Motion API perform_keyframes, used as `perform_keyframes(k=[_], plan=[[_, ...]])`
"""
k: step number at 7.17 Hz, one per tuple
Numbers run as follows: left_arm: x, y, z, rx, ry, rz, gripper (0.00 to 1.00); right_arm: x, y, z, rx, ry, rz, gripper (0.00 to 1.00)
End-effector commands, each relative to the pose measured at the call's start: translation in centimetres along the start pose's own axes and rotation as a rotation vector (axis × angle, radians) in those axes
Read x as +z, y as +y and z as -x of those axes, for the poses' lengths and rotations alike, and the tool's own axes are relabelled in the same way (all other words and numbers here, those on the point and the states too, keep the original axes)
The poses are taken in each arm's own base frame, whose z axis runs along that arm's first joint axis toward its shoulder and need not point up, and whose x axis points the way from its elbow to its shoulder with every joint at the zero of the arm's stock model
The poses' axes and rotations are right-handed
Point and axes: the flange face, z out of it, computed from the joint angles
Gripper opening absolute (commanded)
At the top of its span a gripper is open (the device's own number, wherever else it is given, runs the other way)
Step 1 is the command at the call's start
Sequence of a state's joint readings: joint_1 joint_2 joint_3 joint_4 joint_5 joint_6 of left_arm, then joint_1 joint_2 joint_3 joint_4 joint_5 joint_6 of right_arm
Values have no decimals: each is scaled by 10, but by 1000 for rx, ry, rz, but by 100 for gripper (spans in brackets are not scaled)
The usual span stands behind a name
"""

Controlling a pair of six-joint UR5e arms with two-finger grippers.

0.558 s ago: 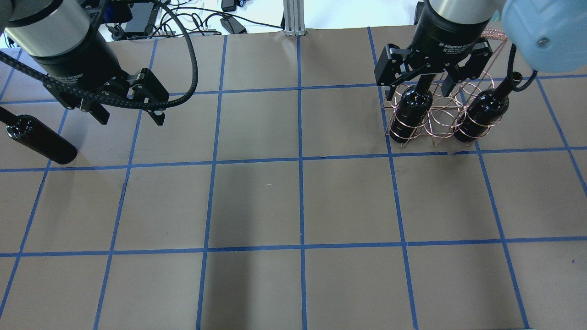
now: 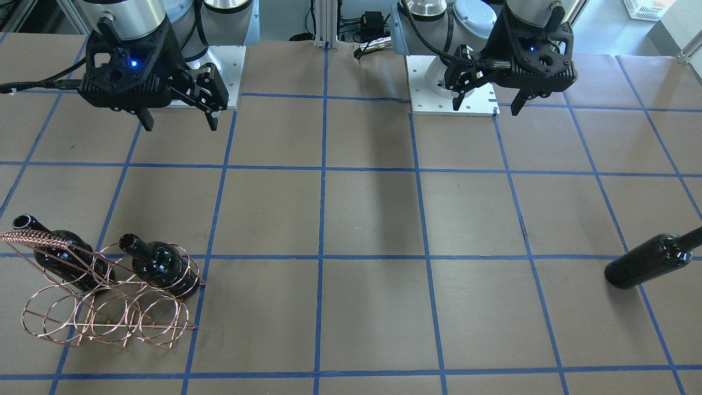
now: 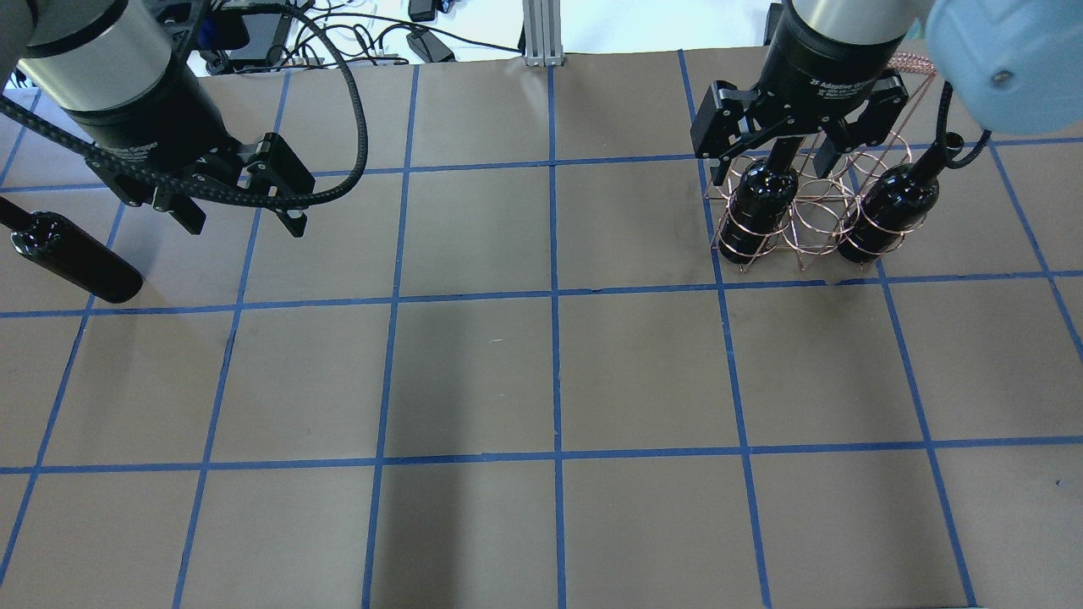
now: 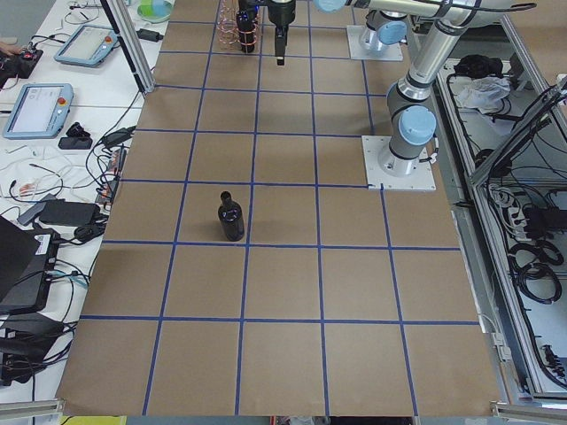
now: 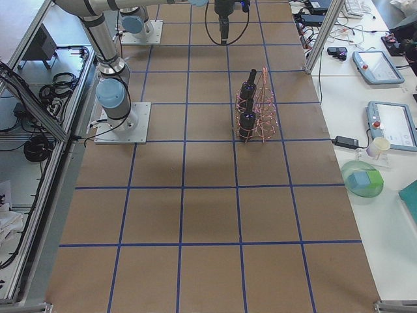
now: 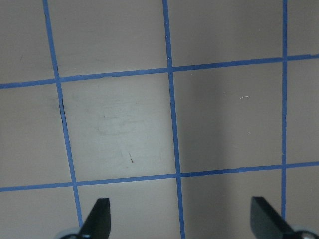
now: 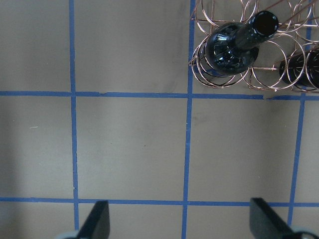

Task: Place wine into wine basket

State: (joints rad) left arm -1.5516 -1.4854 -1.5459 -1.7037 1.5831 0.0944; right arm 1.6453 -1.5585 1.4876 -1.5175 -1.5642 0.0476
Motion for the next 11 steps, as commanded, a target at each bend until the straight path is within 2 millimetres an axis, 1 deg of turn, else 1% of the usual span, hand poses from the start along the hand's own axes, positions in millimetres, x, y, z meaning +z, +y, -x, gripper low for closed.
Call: perform_keyframes(k=[1, 2, 6, 11], plan=[[0, 0, 1, -12, 3, -4, 100, 3, 1, 0, 2, -1, 1, 100], [2, -3, 1, -9, 1, -6, 100, 3, 1, 0, 2, -1, 1, 100], [4, -2, 2, 6, -3, 2, 100, 2, 2, 0, 4, -1, -2, 100], [4, -2, 0, 3, 10, -4, 100, 1, 3, 0, 5, 0, -7, 100]])
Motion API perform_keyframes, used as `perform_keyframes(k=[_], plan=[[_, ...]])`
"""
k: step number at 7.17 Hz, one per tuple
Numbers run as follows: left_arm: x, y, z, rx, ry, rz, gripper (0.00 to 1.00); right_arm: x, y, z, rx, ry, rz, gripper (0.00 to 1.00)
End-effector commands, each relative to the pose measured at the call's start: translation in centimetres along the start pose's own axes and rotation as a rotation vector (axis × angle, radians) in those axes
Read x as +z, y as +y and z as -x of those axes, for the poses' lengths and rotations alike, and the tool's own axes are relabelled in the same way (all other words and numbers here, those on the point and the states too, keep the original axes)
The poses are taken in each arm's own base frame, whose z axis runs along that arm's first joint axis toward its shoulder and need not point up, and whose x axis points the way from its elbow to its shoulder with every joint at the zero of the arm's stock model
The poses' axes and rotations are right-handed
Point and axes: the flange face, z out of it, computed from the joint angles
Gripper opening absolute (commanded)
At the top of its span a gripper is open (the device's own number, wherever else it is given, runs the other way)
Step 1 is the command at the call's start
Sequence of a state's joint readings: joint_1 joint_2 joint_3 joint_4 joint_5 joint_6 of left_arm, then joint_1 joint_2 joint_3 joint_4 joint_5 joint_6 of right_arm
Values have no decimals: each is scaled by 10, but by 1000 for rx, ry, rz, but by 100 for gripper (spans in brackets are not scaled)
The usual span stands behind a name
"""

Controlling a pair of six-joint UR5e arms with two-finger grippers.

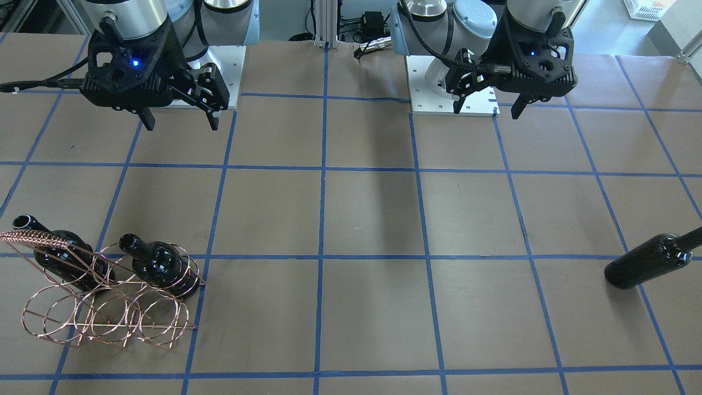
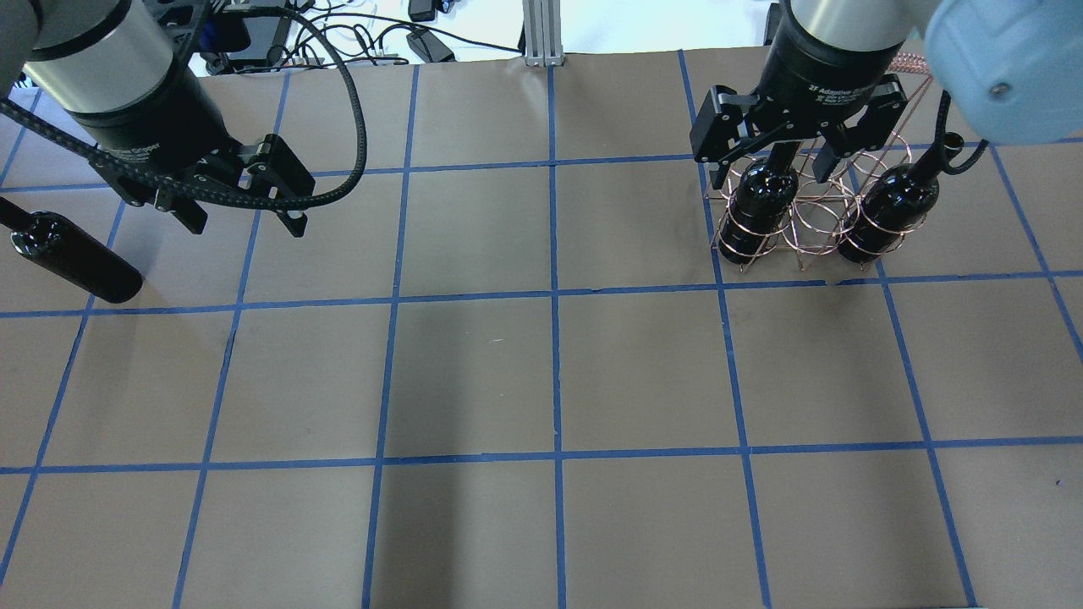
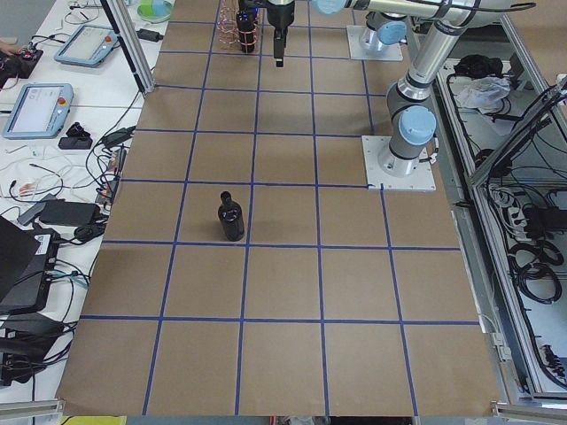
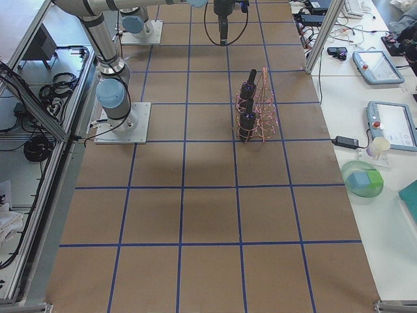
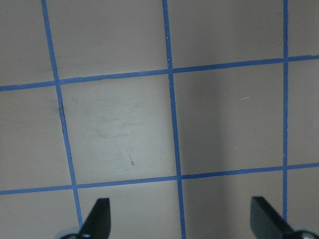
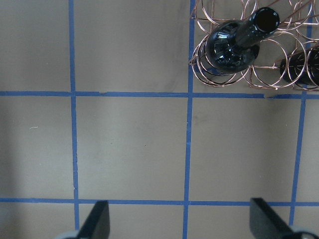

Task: Place wine into wine basket

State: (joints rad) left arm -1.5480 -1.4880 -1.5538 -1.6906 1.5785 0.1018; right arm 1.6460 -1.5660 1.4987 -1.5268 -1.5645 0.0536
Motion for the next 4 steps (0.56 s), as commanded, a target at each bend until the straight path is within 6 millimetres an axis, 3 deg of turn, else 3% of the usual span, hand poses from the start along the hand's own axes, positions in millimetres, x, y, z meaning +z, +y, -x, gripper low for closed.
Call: perform_keyframes(k=[1, 4], plan=[[-1, 1, -2, -1, 9, -2, 100, -1, 1, 0, -1, 0, -1, 100], [-1, 0, -1, 1, 1, -2, 100, 0, 0, 1, -6, 0, 0, 100]])
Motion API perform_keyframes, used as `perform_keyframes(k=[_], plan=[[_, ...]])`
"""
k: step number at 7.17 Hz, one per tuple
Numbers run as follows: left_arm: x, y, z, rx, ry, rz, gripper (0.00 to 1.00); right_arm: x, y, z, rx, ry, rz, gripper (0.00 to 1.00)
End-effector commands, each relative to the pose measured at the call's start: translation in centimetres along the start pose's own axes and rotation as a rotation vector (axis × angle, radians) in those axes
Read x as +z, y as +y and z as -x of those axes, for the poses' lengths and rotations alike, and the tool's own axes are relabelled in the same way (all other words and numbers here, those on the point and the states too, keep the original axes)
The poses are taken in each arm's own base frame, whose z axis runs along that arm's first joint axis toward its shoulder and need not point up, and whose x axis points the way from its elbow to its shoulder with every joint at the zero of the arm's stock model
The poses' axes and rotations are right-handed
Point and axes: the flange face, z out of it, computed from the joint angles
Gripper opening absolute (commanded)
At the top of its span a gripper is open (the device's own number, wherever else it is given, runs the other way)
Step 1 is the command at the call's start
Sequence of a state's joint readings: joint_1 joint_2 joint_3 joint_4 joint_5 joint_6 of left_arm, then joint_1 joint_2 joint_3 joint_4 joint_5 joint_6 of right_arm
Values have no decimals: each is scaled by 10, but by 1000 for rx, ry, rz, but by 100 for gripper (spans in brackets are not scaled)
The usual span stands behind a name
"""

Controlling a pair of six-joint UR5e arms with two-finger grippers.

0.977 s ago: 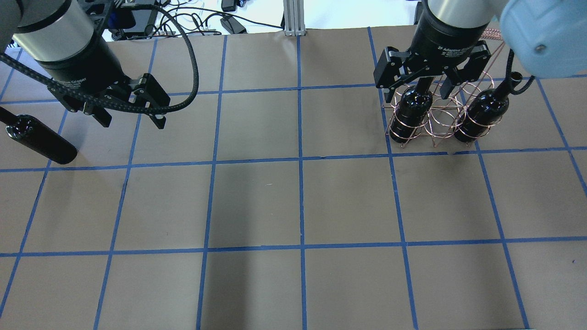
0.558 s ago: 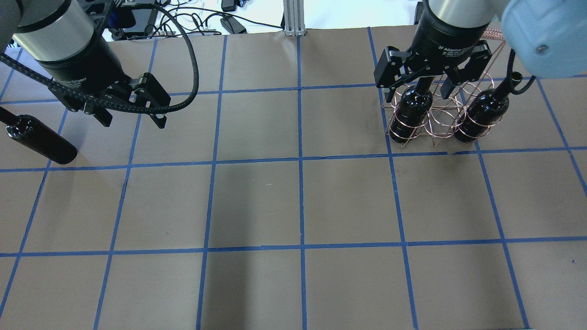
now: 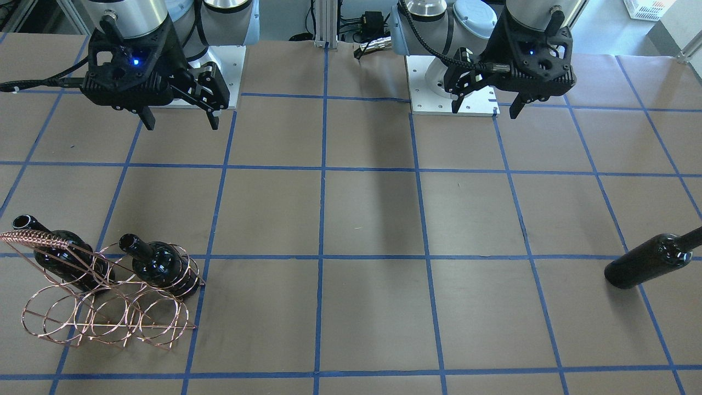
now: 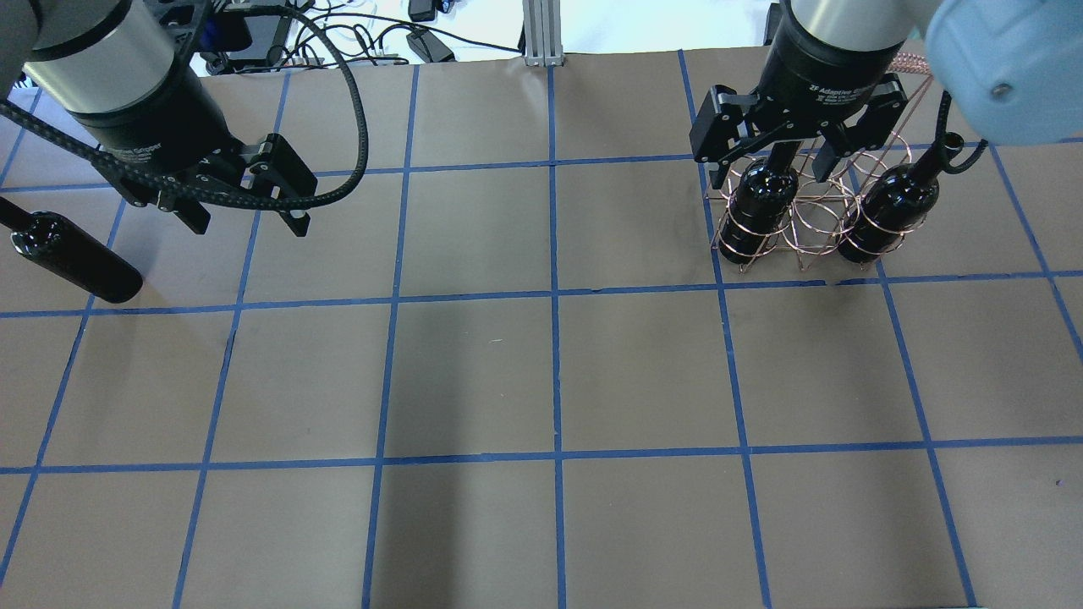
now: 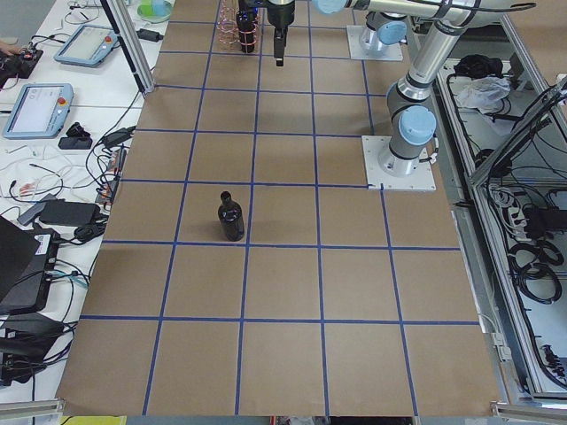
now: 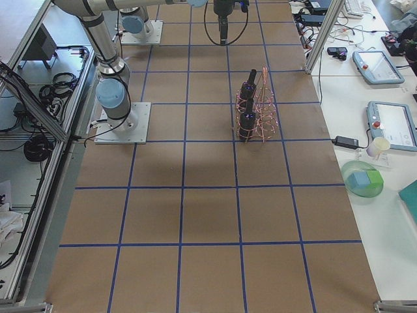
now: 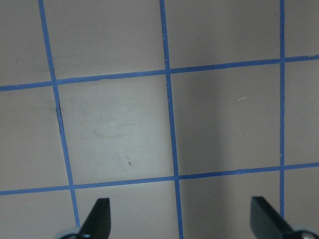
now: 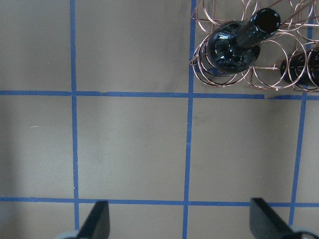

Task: Place wine into wine basket

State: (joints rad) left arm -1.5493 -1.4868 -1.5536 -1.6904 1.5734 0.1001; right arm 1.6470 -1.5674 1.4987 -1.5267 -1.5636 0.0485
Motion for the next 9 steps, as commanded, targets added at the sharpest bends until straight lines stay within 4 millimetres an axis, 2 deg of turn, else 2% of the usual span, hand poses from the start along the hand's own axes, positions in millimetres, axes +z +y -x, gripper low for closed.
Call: perform_keyframes(k=[1, 2, 3, 5, 6, 7, 9], plan=[[0, -3, 11, -17, -8, 1, 100, 1, 0, 0, 3, 1, 0, 100], [-3, -6, 31, -49, -12, -3, 100, 1, 0, 0, 3, 1, 0, 100], [-14, -10, 63, -82, -12, -25, 100, 1, 0, 0, 3, 1, 1, 100], [-34, -14, 168, -108, -26, -58, 100, 1, 0, 0, 2, 1, 2, 100], [-31, -13, 209, -151, -26, -53, 100, 3, 0, 0, 2, 1, 5, 100], [-31, -14, 241, -138, -30, -50, 100, 3, 0, 0, 0, 0, 5, 100], [-26, -37, 313, -112, -30, -56, 100, 4, 0, 0, 2, 1, 8, 100]])
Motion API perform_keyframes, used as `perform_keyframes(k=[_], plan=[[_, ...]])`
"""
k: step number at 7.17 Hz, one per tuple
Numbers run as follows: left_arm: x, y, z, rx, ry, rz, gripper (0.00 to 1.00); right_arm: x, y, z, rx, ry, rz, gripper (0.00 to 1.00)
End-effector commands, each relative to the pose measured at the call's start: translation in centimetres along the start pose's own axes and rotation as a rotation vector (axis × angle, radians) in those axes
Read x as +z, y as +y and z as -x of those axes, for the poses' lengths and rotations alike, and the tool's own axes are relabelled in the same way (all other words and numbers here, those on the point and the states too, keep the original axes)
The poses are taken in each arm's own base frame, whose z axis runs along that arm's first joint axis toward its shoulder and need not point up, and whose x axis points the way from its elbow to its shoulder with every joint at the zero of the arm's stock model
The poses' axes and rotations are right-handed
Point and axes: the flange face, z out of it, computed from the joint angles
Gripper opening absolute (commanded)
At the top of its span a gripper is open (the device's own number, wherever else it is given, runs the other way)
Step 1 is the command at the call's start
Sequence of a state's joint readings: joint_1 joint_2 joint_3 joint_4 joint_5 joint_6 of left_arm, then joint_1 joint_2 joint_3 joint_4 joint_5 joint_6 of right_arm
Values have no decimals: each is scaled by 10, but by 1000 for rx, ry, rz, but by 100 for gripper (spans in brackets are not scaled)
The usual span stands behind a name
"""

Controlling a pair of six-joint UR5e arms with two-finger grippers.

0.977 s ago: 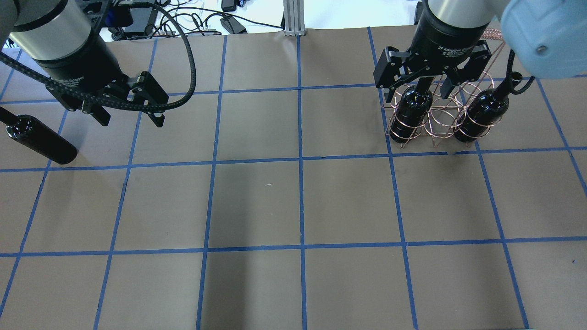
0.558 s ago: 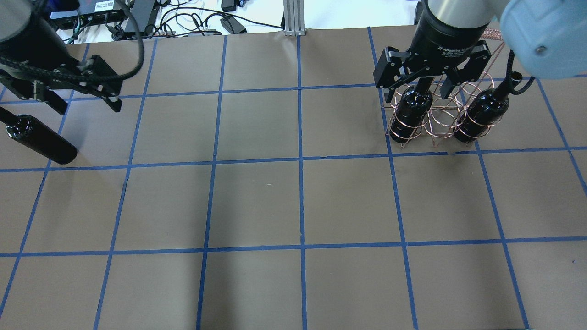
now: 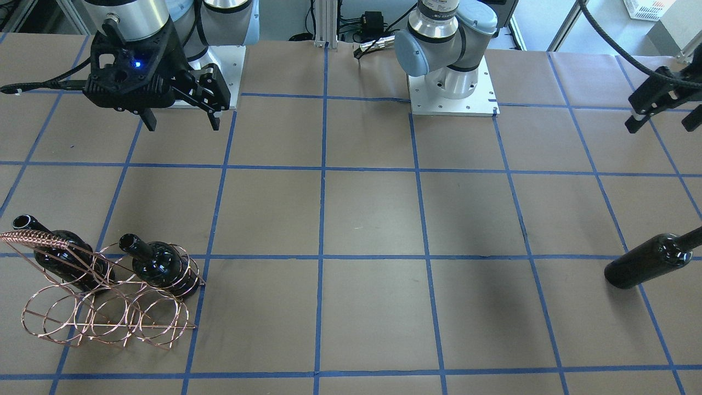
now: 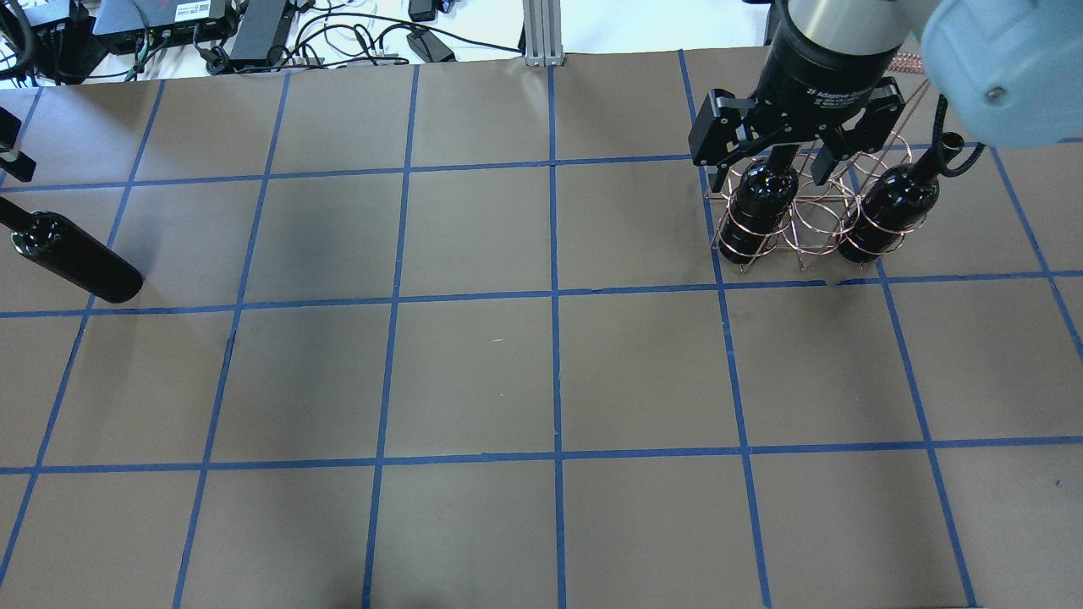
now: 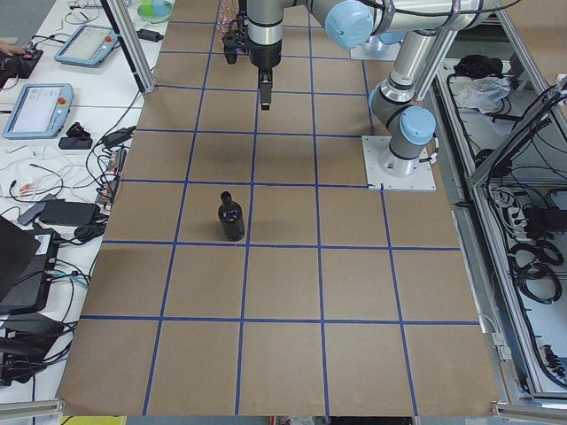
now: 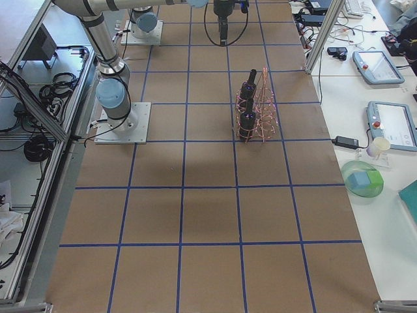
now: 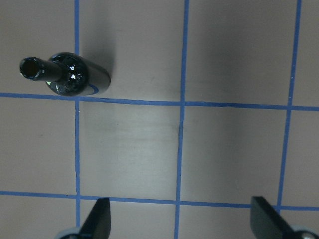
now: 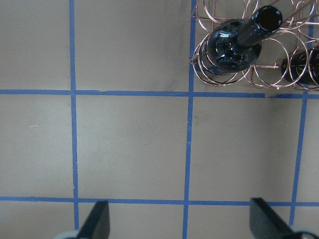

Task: Place wine into wine basket
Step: 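Move the left gripper down over the lying dark bottle and grasp its neck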

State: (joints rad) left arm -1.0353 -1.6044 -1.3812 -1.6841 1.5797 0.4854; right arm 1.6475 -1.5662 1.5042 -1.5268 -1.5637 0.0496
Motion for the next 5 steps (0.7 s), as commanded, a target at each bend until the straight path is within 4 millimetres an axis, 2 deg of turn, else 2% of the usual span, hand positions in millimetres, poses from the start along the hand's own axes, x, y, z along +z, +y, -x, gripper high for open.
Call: perform_keyframes(k=[1, 3, 5], plan=[[21, -32, 67, 62, -5, -20, 100, 0, 0, 0, 1, 1, 0, 100], [63, -51, 118, 114, -11, -18, 100, 0, 0, 0, 1, 1, 1, 100], [105, -73, 136, 124, -2, -10, 100, 1, 0, 0, 3, 1, 3, 100]])
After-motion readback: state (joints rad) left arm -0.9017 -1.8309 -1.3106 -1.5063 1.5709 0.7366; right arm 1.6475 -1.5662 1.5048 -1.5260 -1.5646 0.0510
